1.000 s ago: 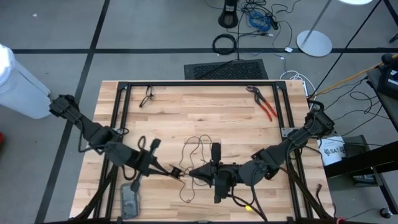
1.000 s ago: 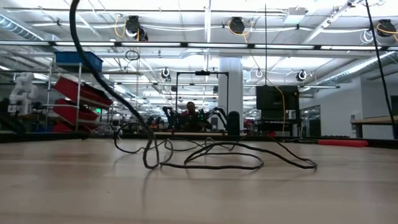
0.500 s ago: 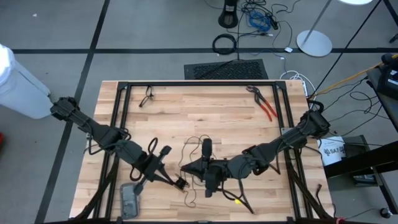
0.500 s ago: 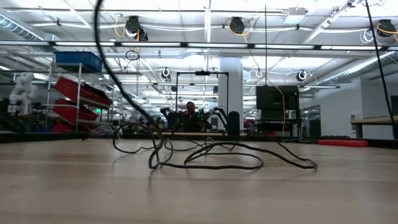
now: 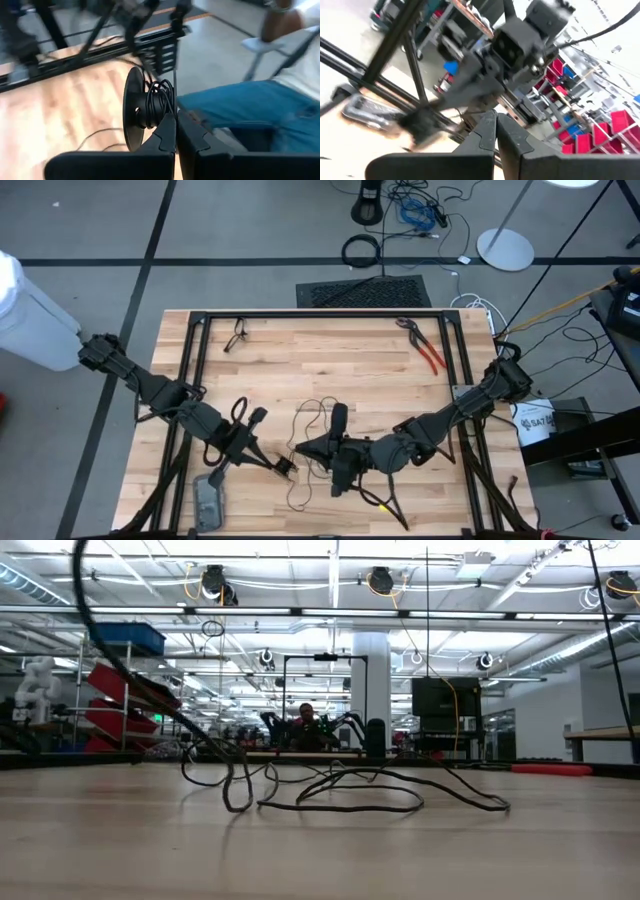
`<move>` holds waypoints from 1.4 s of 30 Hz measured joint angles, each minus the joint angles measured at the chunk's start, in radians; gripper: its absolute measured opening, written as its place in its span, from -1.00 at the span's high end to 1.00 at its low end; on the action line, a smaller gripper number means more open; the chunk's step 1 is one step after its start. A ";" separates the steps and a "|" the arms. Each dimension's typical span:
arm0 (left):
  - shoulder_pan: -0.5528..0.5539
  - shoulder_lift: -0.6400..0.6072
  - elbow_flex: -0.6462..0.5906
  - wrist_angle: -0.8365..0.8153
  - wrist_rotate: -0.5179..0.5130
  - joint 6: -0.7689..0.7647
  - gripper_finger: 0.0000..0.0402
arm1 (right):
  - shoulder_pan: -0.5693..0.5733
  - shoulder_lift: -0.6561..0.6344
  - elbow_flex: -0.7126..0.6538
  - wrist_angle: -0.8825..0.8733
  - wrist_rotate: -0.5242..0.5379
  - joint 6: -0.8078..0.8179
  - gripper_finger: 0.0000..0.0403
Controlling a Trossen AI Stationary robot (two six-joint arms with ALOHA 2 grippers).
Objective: Coil cords
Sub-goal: Coil the black wire onto the spool
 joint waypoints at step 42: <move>-0.002 -0.067 0.000 -0.093 -0.378 -0.017 0.99 | 0.051 -0.026 0.086 -0.279 -0.005 0.309 1.00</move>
